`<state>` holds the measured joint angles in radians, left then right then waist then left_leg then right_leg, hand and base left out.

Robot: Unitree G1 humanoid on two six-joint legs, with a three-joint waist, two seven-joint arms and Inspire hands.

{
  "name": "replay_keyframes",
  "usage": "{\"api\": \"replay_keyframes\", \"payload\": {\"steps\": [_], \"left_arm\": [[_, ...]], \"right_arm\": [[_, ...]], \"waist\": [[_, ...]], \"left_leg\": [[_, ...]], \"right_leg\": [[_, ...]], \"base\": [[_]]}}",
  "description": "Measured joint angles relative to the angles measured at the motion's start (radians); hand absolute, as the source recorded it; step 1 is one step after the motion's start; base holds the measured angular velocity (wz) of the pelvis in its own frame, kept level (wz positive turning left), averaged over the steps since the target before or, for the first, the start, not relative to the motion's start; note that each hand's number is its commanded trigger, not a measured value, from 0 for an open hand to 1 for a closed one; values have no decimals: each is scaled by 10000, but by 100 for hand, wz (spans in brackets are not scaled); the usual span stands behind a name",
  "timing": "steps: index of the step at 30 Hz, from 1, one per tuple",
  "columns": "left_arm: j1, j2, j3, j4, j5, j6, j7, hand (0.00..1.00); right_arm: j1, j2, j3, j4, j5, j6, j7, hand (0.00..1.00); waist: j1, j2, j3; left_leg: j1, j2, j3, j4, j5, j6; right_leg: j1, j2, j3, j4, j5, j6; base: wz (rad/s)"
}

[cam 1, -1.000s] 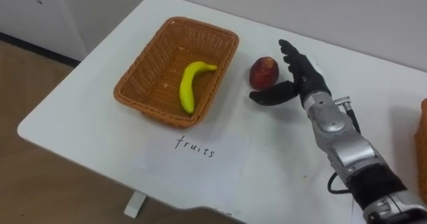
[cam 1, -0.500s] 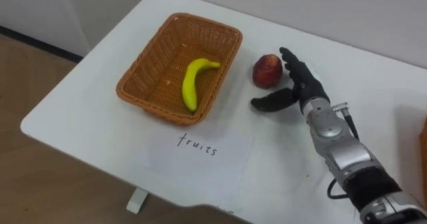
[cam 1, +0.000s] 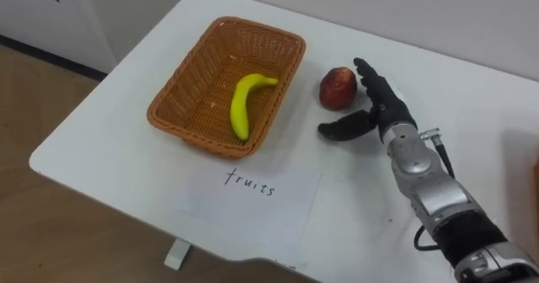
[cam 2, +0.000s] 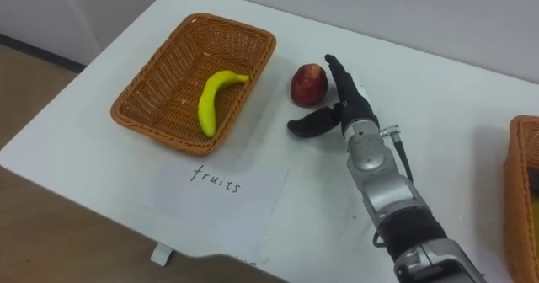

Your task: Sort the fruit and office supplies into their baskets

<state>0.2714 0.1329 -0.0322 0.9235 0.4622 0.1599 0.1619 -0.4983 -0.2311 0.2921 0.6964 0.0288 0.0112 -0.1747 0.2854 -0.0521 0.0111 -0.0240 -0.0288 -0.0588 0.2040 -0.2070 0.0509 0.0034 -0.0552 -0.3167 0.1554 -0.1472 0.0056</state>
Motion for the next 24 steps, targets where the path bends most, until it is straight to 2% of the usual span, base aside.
{"api": "replay_keyframes", "payload": {"steps": [5, 7, 8, 10, 24], "left_arm": [[-2, 0, -30, -7, 1, -104, -179, 0], [-2, 11, -57, -7, 0, -157, -197, 0], [-2, 13, -93, -6, 0, -157, -205, 0], [-3, 12, -219, -6, 1, -172, -245, 0], [-3, 25, -322, -10, -7, -390, -248, 0]], "right_arm": [[0, 0, -1, 5, 0, -7, -146, 0], [-1, 1, -3, 26, 1, -76, -242, 0], [-1, 1, -3, 37, 2, -93, -273, 0], [-5, 0, -15, 57, 1, -102, -381, 0], [-485, -2, -163, 75, -39, -109, -1054, 0]], "waist": [[7, -91, 54], [13, -212, 125], [8, -241, 131], [8, -303, 121], [-41, -254, 129]], "left_leg": [[-2, 0, -5, -2, 0, 0], [-20, 1, -10, -1, 0, 0], [-28, -1, -15, -1, 0, 0], [-59, -8, -28, 7, 0, 1], [-242, -22, -130, 37, 1, 1]], "right_leg": [[-3, -6, -22, 5, 0, 0], [-8, -7, -87, 3, 0, 0], [-11, -10, -102, 3, 0, 0], [-31, -18, -124, 1, 4, 7], [-157, -33, -230, -10, 6, 9]], "base": [[0], [2], [4], [2], [1]]}}
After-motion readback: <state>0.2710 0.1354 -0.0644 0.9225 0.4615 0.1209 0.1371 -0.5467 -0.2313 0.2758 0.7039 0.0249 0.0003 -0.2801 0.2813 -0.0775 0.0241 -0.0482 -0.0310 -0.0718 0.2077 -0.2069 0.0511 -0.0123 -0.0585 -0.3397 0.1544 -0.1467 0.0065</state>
